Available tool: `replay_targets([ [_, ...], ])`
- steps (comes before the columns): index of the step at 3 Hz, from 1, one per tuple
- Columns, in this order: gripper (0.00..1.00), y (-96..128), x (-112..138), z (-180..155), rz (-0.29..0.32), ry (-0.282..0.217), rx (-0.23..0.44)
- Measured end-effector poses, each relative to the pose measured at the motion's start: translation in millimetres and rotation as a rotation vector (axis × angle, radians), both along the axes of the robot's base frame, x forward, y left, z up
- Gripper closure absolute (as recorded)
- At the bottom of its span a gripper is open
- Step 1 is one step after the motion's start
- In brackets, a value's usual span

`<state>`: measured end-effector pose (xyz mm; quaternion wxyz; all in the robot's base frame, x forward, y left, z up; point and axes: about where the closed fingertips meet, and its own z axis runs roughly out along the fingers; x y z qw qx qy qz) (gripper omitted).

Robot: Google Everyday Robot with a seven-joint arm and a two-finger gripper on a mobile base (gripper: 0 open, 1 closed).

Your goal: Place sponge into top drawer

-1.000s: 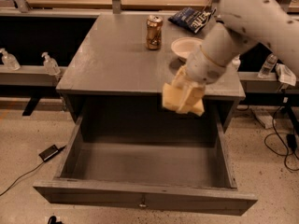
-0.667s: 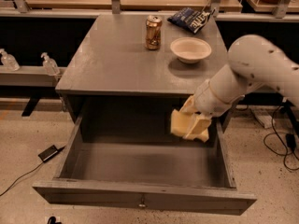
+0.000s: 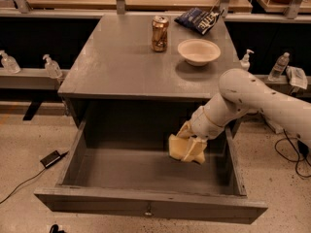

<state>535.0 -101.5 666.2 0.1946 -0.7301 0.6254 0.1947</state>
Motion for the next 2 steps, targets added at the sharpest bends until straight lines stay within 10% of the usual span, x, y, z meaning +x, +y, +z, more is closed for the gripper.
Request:
replay_targets([
  [2, 0.28, 0.3, -0.5, 2.2, -0.002, -0.007, -0.004],
])
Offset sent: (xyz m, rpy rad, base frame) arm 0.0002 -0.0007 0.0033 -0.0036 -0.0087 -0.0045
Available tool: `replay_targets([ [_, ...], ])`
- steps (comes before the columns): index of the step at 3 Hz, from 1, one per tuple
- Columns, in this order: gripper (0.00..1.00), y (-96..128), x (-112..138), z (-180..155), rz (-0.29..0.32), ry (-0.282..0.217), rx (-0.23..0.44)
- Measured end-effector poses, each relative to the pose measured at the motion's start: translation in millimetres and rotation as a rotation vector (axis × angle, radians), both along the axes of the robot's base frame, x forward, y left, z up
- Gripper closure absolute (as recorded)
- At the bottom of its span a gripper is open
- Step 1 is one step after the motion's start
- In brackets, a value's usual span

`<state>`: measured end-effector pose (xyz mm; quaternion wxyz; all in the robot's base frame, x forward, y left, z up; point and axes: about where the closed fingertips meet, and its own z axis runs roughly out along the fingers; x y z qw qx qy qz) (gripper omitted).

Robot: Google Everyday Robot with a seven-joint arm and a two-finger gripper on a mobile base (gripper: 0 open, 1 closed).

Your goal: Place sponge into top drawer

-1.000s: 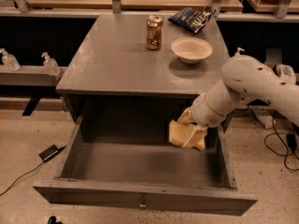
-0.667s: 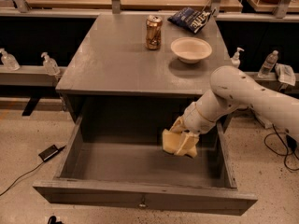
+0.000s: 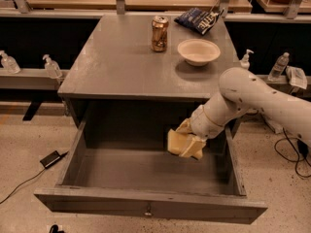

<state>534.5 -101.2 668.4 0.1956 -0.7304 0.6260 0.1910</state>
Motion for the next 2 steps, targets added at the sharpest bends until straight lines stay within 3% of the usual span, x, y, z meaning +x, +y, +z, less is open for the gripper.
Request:
replay_targets([
  [1, 0.05, 1.1, -0.6, -1.5, 0.003, 0.003, 0.0],
  [2, 0.0, 1.9, -1.0, -2.4, 0.004, 0.005, 0.001],
])
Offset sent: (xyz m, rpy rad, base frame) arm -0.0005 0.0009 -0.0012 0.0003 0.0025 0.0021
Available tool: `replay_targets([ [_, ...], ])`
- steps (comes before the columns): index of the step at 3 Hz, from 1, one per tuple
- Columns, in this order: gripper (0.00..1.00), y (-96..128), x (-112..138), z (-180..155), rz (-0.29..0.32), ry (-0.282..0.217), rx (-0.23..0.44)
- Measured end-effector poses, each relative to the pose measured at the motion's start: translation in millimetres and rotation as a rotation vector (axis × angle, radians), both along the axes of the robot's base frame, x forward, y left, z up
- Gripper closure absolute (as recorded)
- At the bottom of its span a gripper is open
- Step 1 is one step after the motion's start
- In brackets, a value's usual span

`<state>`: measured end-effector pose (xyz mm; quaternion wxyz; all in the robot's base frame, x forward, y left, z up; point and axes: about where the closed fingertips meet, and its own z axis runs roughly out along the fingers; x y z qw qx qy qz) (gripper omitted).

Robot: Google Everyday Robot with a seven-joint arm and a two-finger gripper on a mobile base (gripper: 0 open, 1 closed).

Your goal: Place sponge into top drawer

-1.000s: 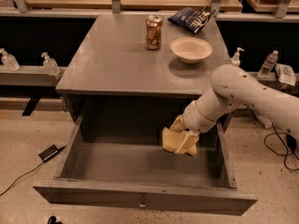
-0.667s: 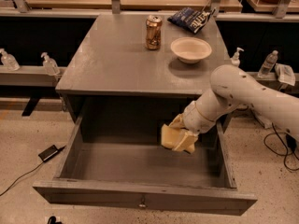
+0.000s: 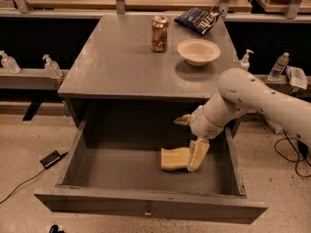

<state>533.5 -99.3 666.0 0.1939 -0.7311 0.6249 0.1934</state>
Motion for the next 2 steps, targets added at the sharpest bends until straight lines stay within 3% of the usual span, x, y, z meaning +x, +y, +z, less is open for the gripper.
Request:
replay_targets([
  [2, 0.0, -18, -7, 13, -0.016, 0.006, -0.026],
])
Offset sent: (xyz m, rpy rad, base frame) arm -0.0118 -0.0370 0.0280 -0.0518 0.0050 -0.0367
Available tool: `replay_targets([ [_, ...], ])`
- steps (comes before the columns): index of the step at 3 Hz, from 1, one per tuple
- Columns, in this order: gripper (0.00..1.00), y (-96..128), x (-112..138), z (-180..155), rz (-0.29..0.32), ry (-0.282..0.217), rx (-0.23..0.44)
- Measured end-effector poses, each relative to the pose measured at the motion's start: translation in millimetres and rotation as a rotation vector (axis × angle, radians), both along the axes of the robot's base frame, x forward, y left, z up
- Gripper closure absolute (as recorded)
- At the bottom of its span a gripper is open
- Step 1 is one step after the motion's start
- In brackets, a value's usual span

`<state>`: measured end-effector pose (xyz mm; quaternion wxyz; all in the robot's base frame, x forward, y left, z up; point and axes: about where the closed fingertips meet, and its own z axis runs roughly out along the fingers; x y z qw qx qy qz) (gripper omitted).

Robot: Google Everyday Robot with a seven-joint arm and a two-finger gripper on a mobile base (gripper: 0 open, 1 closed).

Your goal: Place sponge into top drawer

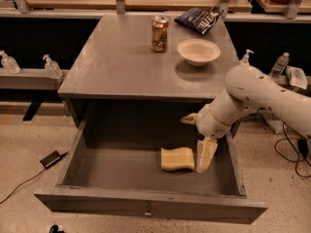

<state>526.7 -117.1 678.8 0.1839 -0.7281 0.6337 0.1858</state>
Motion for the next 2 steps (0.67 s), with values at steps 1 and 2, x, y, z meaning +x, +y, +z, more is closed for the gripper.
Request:
replay_targets([
  [1, 0.0, -23, -22, 14, -0.039, 0.006, 0.01],
  [2, 0.0, -45, -41, 23, -0.085, 0.01, 0.003],
])
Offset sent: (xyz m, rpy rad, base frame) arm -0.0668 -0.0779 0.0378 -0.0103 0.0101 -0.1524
